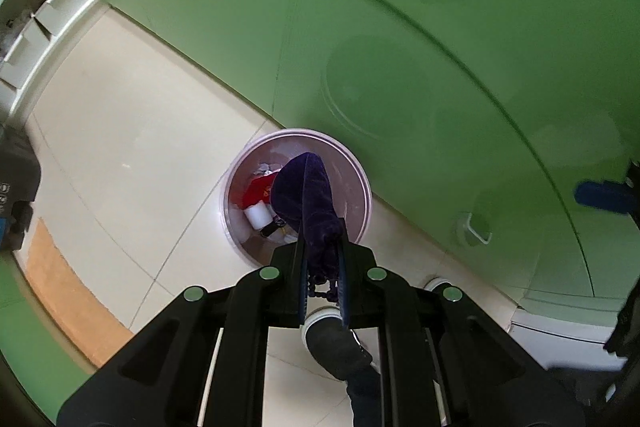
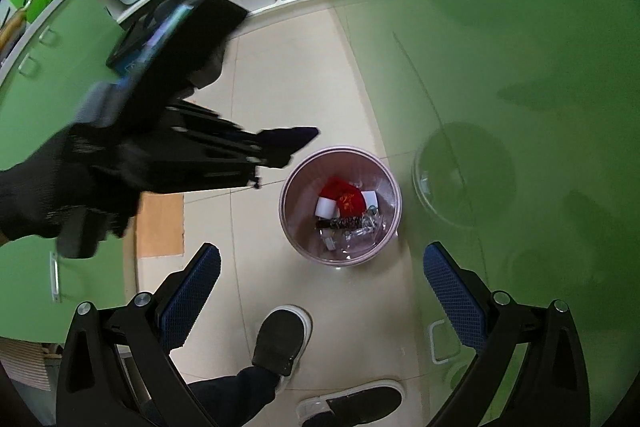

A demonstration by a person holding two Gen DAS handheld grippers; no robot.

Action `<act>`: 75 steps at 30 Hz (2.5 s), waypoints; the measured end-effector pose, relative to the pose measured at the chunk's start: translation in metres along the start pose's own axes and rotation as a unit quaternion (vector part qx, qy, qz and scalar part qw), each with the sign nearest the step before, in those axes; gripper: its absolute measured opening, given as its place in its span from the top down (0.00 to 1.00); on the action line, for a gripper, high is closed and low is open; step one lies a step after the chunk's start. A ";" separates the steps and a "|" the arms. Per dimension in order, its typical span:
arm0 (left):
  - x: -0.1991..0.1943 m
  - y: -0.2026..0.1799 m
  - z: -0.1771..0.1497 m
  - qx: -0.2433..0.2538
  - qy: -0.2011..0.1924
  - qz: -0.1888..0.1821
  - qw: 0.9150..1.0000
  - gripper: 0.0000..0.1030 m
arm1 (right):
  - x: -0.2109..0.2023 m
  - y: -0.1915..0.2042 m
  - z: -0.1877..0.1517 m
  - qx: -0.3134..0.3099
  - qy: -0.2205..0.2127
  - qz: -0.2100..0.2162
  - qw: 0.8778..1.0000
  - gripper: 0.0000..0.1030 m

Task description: Collect trash

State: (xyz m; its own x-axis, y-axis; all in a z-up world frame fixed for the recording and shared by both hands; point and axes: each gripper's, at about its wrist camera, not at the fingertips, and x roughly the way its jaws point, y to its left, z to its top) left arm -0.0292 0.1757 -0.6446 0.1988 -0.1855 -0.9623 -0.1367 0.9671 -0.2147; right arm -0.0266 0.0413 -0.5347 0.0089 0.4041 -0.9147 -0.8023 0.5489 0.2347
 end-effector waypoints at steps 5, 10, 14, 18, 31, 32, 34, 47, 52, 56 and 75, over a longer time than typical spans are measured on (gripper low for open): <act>0.028 -0.004 0.004 0.010 0.005 0.008 1.000 0.85 | 0.005 -0.001 -0.013 0.004 -0.003 0.007 1.000 0.06; 0.038 -0.005 0.005 0.008 -0.001 0.014 1.000 0.22 | 0.009 -0.008 -0.021 0.014 -0.006 0.011 1.000 0.06; 0.039 -0.007 0.004 0.000 -0.006 0.010 1.000 0.03 | 0.007 -0.011 -0.023 0.019 -0.010 0.014 1.000 0.06; 0.036 -0.010 0.004 -0.006 -0.005 0.021 1.000 0.03 | 0.000 -0.008 -0.022 0.017 -0.015 0.017 1.000 0.06; -0.075 -0.031 0.003 -0.021 -0.029 0.040 0.999 0.03 | -0.083 0.025 -0.002 -0.004 -0.033 0.018 0.999 0.06; -0.089 -0.034 0.003 -0.021 -0.033 0.042 0.998 0.03 | -0.091 0.028 -0.001 -0.006 -0.036 0.017 0.999 0.06; -0.121 -0.039 0.002 -0.020 -0.043 0.048 0.998 0.03 | -0.118 0.037 0.005 -0.007 -0.044 0.018 0.999 0.06; -0.329 -0.080 0.014 -0.003 -0.132 0.072 0.989 0.03 | -0.295 0.091 0.043 -0.023 -0.142 0.014 0.989 0.06; -0.403 -0.114 0.028 0.019 -0.173 0.073 0.982 0.03 | -0.364 0.074 0.051 0.003 -0.193 -0.016 0.981 0.06; -0.442 -0.145 0.041 0.040 -0.200 0.066 0.977 0.03 | -0.410 0.049 0.045 0.040 -0.226 -0.047 0.972 0.06; -0.525 -0.278 0.082 0.112 -0.261 0.026 0.958 0.03 | -0.528 -0.050 0.001 0.158 -0.271 -0.163 0.935 0.06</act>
State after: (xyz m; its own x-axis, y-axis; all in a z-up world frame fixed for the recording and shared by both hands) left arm -0.0161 0.0190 -0.0659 0.6645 -0.0789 -0.7431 0.0395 0.9967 -0.0706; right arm 0.0094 -0.1989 -0.0634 0.5920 0.4424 -0.6737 -0.4883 0.8619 0.1369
